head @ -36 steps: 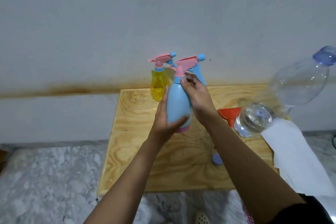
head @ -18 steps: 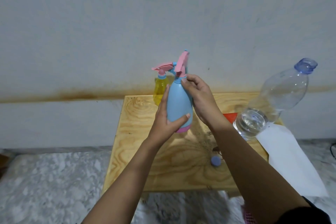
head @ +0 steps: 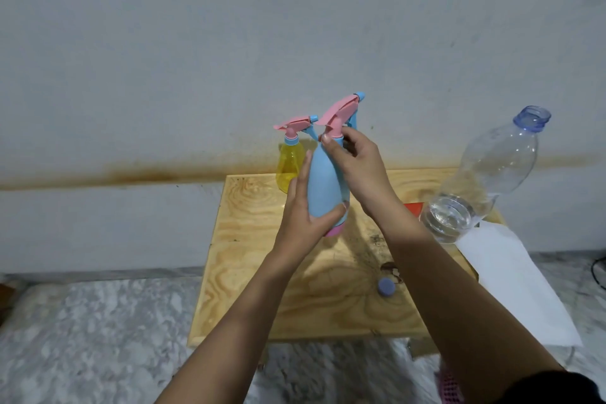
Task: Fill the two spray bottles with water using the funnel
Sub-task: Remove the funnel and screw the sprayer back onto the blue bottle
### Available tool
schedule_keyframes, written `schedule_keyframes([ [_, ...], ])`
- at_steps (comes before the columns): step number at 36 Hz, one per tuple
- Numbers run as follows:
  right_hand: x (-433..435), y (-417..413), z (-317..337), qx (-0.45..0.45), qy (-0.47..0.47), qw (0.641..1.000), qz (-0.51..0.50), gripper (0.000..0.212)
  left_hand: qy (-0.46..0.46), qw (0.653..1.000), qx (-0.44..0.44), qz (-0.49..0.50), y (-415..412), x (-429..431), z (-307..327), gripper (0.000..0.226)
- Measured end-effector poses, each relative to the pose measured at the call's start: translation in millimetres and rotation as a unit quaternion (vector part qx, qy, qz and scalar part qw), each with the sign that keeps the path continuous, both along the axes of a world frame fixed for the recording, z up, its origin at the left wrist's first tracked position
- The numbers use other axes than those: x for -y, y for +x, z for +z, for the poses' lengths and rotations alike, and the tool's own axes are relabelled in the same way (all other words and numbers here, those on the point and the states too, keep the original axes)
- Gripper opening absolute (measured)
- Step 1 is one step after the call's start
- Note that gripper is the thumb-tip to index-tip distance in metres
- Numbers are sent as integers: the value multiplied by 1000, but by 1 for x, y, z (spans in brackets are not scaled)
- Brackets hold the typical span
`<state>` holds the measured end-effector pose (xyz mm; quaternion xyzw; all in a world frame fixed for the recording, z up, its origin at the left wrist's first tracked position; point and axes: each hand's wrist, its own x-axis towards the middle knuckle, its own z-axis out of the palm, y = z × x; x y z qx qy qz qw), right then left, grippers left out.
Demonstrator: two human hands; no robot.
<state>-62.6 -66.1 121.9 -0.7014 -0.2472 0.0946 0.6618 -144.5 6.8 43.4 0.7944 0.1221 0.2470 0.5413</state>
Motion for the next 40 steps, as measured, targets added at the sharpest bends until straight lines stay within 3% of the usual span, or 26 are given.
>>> schedule_keyframes([
  [5, 8, 3, 6, -15, 0, 1000, 16, 14, 23, 1000, -11, 11, -7, 0, 3, 101],
  [12, 23, 4, 9, -82, 48, 991, 98, 15, 7, 997, 3, -83, -9, -5, 21, 102],
  [17, 17, -3, -3, -45, 2, 999, 20, 8, 2, 999, -8, -39, -13, 13, 12, 99],
  [22, 15, -11, -10, 14, -56, 998, -39, 17, 21, 999, -20, 26, -18, 33, 2, 103],
  [28, 28, -17, -1, 56, -84, 994, -39, 18, 65, 993, -42, 90, -22, 55, 3, 103],
  [33, 45, -9, 8, 148, -232, 961, -28, 44, 88, 985, -45, 139, -26, 72, 3, 103],
  [37, 50, -7, 9, 121, -193, 974, -5, 74, 92, 982, -41, 161, -27, 90, 4, 105],
  [40, 50, -6, 9, 91, -132, 986, 39, 67, 91, 980, -38, 171, -27, 103, 5, 104],
])
